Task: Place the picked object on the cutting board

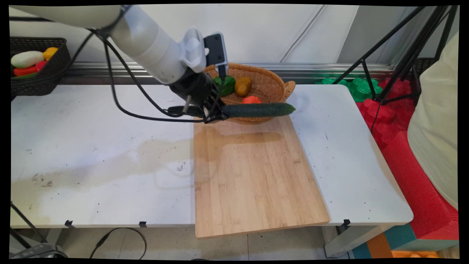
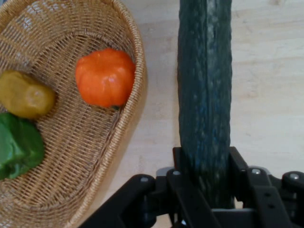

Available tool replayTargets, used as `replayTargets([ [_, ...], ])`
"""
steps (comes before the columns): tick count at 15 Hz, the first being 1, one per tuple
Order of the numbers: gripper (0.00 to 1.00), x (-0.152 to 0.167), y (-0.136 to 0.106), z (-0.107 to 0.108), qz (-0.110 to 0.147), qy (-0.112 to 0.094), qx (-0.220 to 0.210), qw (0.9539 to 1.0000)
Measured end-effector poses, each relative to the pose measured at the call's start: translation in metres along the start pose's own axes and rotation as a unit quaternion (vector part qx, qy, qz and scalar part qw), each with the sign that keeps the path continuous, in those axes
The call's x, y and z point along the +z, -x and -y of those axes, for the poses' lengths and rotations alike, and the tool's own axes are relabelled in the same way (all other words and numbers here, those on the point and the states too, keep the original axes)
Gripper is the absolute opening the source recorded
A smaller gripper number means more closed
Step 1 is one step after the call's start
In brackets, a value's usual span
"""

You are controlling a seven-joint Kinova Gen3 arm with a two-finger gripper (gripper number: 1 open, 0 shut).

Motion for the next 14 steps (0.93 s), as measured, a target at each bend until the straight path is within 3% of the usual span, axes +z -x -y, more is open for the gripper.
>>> replayTargets([
  [7,0.0,0.065,0.011,0.0,0.015,0.028,-0.017,0.9994],
  [14,0.0,0.105,0.018,-0.001,0.017,0.049,-0.034,0.9981],
])
